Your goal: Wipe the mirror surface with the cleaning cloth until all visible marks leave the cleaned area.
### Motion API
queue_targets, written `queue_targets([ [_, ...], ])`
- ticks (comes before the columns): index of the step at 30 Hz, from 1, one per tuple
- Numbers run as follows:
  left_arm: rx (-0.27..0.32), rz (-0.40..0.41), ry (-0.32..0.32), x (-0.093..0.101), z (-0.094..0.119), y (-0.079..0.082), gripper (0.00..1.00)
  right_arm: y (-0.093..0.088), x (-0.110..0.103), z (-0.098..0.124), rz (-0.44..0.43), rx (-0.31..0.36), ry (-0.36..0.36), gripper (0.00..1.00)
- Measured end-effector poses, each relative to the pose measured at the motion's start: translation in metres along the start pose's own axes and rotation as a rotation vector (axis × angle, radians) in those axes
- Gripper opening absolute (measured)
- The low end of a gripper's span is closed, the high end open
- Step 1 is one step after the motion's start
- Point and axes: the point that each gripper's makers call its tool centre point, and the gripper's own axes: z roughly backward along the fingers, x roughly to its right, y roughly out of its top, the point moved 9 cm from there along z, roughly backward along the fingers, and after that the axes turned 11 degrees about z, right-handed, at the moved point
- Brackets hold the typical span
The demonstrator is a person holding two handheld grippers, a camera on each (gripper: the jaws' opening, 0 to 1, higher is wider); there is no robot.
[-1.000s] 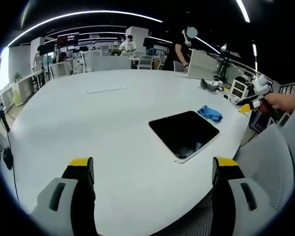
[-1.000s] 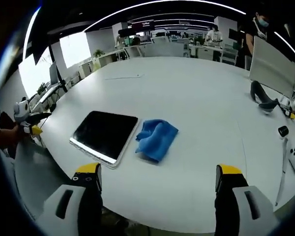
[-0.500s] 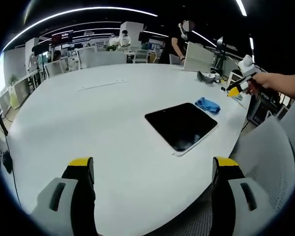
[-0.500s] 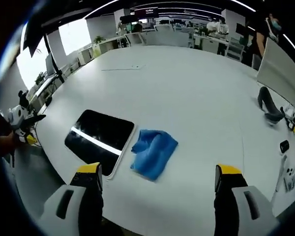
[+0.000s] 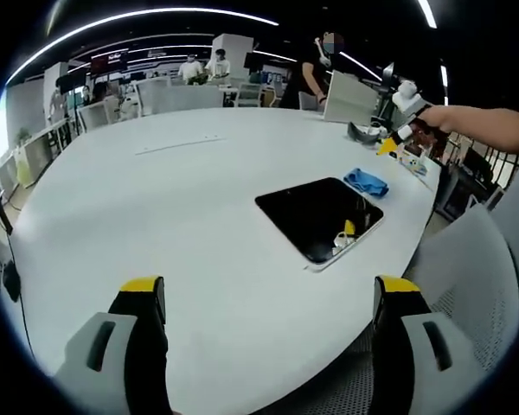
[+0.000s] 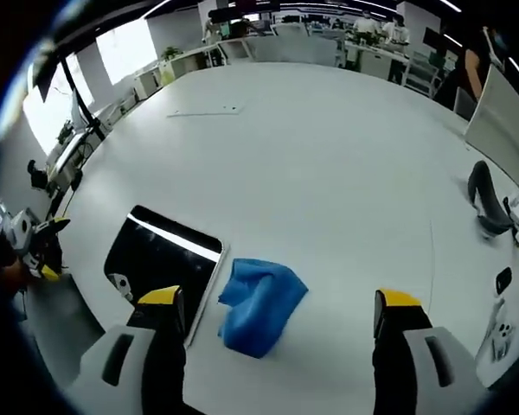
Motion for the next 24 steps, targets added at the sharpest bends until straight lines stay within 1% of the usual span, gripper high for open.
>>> queue_targets([
  [4,-0.004,0.004,0.004,-0.001,0.000,0.000,0.99,0.004,0.000,-0.007,0.000,-0.007,0.001,0.87],
  [9,-0.002,0.014,0.004,-0.002,0.000,0.000,0.99,-0.001,-0.004,-0.016,0.026,-0.020,-0.006,0.84],
  [10,-0.002,0.019,0.001,-0.001,0.000,0.000,0.99,-0.002,-0.005,-0.018,0.027,-0.027,-0.006,0.82],
  [12,0.001,0.020,-0.001,-0.002,0.000,0.000,0.99,-0.006,-0.007,-0.022,0.030,-0.035,-0.001,0.74],
  [14,-0.001,0.022,-0.003,-0.003,-0.001,-0.001,0.99,-0.009,-0.009,-0.027,0.034,-0.044,-0.007,0.71],
  [18,-0.001,0.019,-0.003,-0.001,0.000,0.000,0.99,-0.012,-0.012,-0.035,0.028,-0.048,-0.008,0.58],
  [21,-0.003,0.017,-0.001,-0.002,-0.001,0.000,0.99,-0.015,-0.015,-0.043,-0.007,-0.027,-0.006,0.53],
  [23,-0.002,0.022,-0.001,-0.003,-0.001,0.000,0.99,-0.018,-0.018,-0.046,-0.009,-0.037,-0.005,0.51],
  [24,-0.001,0.022,0.000,-0.003,-0.001,0.000,0.99,-0.020,-0.018,-0.049,-0.007,-0.041,-0.006,0.48],
])
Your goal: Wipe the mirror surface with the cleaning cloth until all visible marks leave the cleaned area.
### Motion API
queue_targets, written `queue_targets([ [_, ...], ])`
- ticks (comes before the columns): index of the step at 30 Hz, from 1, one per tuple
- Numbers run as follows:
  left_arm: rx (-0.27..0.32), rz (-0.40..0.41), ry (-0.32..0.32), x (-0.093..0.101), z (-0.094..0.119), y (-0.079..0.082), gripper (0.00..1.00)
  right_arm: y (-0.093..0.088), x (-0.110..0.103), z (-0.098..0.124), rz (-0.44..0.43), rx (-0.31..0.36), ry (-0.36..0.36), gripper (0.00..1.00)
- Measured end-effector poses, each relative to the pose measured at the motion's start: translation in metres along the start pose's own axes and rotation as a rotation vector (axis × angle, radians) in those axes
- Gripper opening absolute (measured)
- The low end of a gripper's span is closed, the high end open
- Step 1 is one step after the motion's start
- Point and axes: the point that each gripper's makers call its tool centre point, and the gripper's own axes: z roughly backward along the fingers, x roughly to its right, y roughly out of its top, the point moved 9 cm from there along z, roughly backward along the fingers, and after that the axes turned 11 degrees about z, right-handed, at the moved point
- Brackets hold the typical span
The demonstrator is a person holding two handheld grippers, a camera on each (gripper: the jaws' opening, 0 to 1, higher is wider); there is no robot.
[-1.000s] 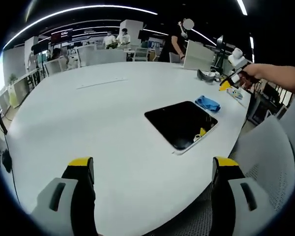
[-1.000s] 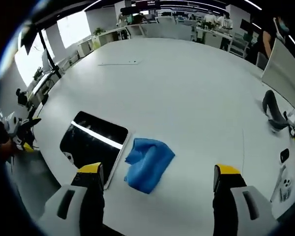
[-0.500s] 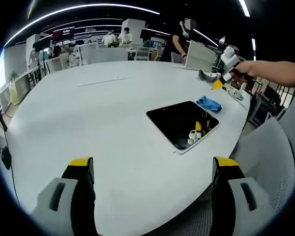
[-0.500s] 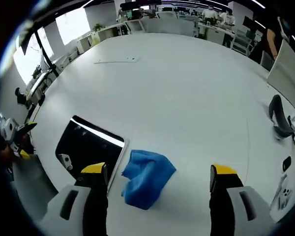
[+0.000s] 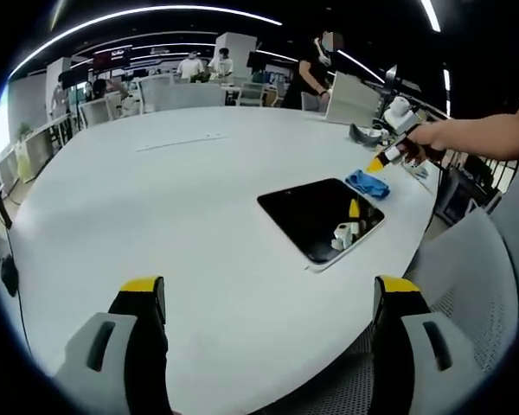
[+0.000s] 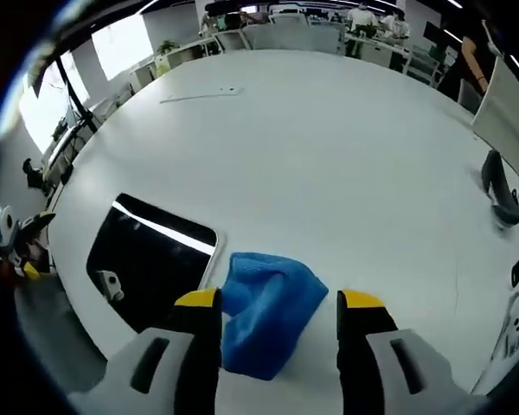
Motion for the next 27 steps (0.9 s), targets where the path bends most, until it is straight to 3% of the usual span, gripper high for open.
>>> queue_targets([
  [6,0.001,0.004,0.008,-0.001,0.000,0.000,0.99,-0.008,-0.004,-0.010,-0.033,0.002,-0.016,0.40],
  [10,-0.002,0.002,0.012,-0.002,0.000,0.000,0.99,-0.011,-0.002,-0.013,-0.074,0.019,-0.039,0.27],
  [14,-0.004,-0.006,0.019,-0.003,0.000,0.000,0.98,-0.013,-0.004,-0.016,-0.101,0.016,-0.018,0.28],
  [18,0.004,-0.057,0.038,-0.001,0.001,0.002,0.96,-0.014,-0.007,-0.020,-0.100,0.013,-0.014,0.24],
  [22,0.000,-0.058,0.041,-0.002,0.001,0.001,0.96,-0.014,-0.015,-0.026,-0.055,0.018,-0.009,0.23],
  [25,-0.001,-0.063,0.054,-0.005,0.002,0.000,0.95,-0.014,-0.010,-0.027,0.005,0.009,-0.081,0.14],
  [27,-0.009,-0.068,0.069,-0.007,0.002,-0.001,0.96,-0.014,-0.010,-0.028,-0.033,0.020,-0.074,0.10],
])
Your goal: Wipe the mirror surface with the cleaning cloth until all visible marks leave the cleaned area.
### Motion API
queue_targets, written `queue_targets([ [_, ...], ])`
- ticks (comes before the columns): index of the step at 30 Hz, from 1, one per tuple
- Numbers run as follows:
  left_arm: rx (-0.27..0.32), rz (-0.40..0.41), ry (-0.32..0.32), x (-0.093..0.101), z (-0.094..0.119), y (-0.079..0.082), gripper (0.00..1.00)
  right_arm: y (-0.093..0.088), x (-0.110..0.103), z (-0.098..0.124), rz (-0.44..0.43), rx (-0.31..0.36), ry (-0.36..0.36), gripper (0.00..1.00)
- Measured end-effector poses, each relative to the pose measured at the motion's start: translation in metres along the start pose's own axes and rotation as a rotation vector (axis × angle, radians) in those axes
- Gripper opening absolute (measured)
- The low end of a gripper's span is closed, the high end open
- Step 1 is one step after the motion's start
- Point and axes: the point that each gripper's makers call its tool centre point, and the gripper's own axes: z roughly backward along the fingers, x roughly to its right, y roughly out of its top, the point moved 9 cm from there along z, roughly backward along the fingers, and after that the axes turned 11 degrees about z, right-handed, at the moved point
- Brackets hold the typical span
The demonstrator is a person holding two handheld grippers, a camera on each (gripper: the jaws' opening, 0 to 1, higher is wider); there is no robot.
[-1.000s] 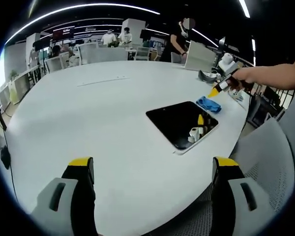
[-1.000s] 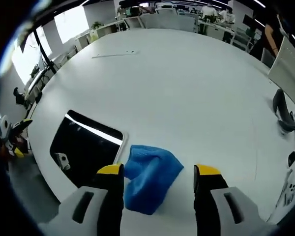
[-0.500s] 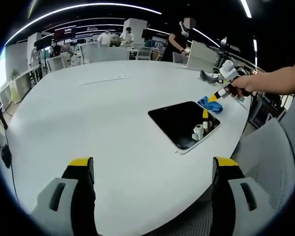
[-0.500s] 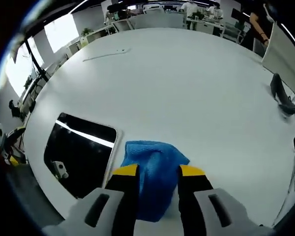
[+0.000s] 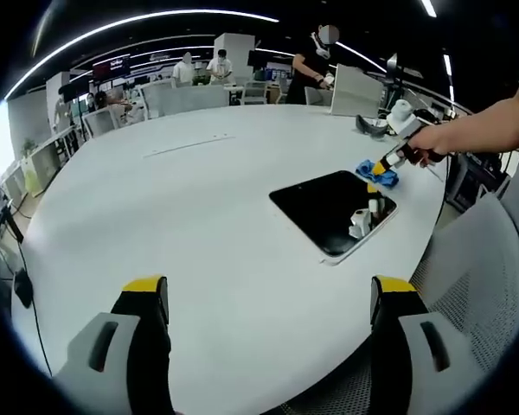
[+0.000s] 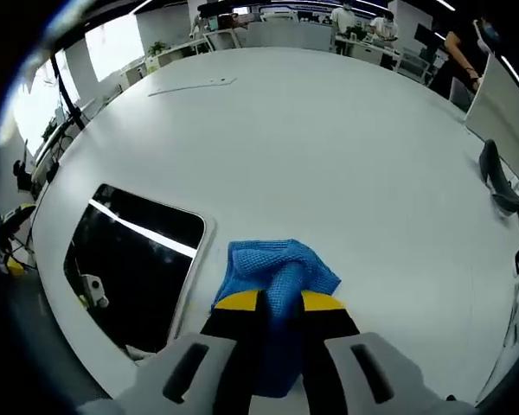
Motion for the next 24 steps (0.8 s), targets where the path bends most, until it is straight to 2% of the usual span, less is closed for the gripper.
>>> queue_targets([
  [5,-0.018,-0.016,0.011,-0.003,0.000,-0.003,0.95,-0.002,0.002,0.001,0.007,0.008,-0.016,0.04],
  [10,-0.016,-0.016,0.020,-0.004,0.000,-0.003,0.95,-0.002,0.003,0.001,0.024,0.013,-0.005,0.04],
  [13,-0.016,-0.022,0.031,-0.005,0.001,-0.002,0.96,0.000,0.005,0.000,0.053,0.004,0.034,0.06],
  [16,-0.021,-0.029,0.036,-0.005,-0.001,-0.002,0.95,0.000,0.009,0.002,-0.061,0.009,0.067,0.09],
  [19,-0.022,-0.029,0.039,-0.005,0.000,-0.002,0.96,-0.003,0.012,0.004,-0.064,0.013,0.069,0.03],
  [21,-0.020,-0.025,0.041,-0.006,0.000,-0.002,0.96,-0.004,0.013,0.006,-0.162,0.003,0.088,0.02],
  [24,-0.022,-0.022,0.036,-0.005,0.000,-0.002,0.97,-0.003,0.018,0.009,-0.168,-0.001,0.084,0.02],
])
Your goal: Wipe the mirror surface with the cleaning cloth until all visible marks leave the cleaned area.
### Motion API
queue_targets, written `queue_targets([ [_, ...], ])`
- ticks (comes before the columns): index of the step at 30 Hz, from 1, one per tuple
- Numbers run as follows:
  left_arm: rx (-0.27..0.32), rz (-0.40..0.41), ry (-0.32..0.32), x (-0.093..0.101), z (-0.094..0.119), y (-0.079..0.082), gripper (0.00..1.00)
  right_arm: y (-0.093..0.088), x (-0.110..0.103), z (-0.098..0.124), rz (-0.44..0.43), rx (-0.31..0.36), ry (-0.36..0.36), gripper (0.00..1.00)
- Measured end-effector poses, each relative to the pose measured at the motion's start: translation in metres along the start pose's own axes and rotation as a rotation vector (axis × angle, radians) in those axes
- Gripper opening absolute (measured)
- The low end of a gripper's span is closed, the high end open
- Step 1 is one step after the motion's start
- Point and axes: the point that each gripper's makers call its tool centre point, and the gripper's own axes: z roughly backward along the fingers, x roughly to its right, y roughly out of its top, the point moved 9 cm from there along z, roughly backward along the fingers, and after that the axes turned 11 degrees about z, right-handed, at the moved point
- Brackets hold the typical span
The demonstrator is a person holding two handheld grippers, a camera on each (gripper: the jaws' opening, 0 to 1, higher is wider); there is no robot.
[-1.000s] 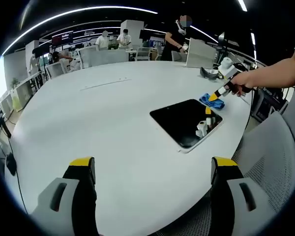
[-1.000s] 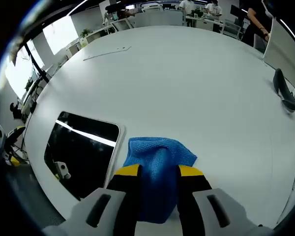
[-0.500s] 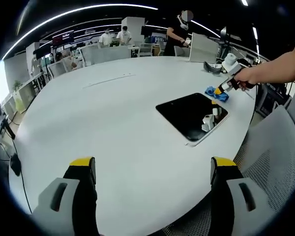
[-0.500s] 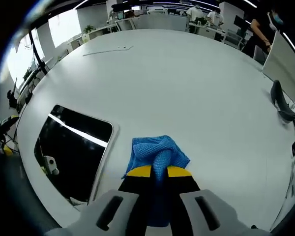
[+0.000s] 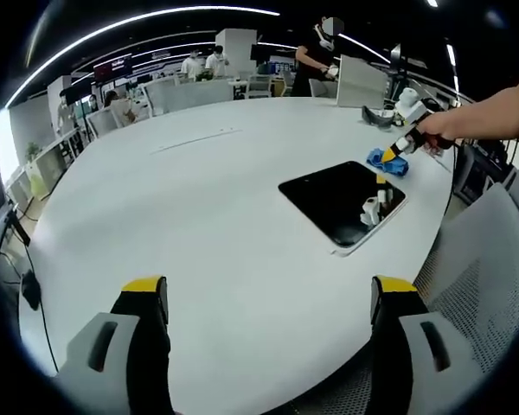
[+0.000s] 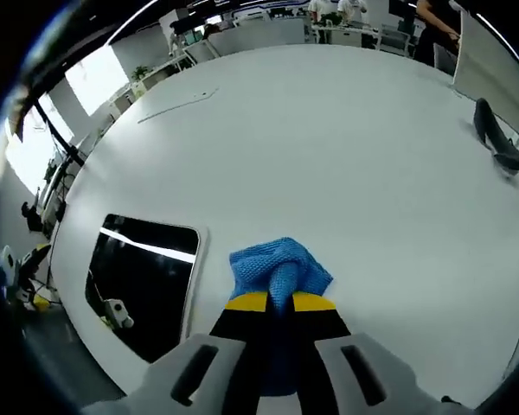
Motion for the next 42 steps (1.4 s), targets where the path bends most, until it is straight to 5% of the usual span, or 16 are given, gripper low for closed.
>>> queue_targets([
  [21,0.007,0.014,-0.086,0.010,-0.001,-0.002,0.99,0.026,-0.010,0.022,-0.072,0.040,-0.006,0.03],
  [27,-0.021,0.052,-0.133,0.016,-0.002,-0.006,0.99,0.032,-0.017,0.021,-0.088,0.066,-0.011,0.02],
  [42,-0.014,0.032,-0.128,0.015,-0.001,-0.005,0.99,0.040,-0.047,0.008,-0.120,0.043,0.041,0.03],
])
